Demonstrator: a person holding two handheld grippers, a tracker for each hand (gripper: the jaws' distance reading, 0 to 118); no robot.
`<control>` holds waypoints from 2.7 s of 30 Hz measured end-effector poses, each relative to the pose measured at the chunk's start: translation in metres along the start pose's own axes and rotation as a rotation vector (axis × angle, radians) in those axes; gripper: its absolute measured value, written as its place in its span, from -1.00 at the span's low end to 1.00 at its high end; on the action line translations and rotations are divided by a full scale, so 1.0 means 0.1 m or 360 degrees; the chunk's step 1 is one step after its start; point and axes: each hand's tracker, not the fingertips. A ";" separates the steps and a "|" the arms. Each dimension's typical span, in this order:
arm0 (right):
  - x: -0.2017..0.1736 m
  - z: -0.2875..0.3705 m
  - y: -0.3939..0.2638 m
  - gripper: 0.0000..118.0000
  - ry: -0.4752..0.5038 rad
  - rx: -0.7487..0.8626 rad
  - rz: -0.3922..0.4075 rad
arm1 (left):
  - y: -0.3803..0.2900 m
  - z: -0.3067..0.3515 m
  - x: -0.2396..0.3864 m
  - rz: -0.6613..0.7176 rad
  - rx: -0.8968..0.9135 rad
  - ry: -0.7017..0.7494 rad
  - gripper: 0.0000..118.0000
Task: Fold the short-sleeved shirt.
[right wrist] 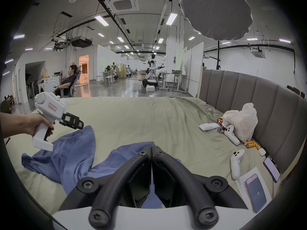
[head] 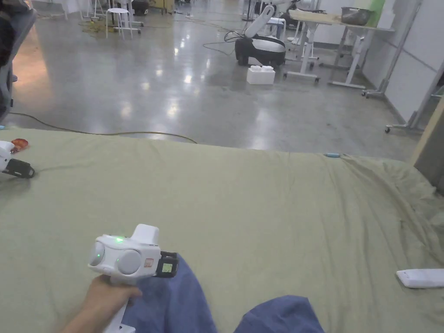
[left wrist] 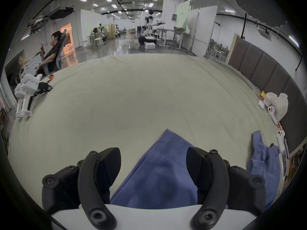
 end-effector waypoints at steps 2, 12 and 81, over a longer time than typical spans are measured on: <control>0.05 -0.03 -0.02 -1.00 -0.0015 -0.0020 0.0011 | 0.02 -0.22 0.05 -0.0011 -0.0077 0.0020 0.43; 0.24 -0.04 -0.16 -1.00 -0.0086 -0.0108 0.0003 | -0.01 -0.29 0.29 -0.0211 -0.0028 0.0112 -0.83; 0.63 0.42 2.43 -0.83 0.0178 0.0212 -0.0109 | -0.19 4.78 -1.24 0.0223 0.1243 0.0433 -1.00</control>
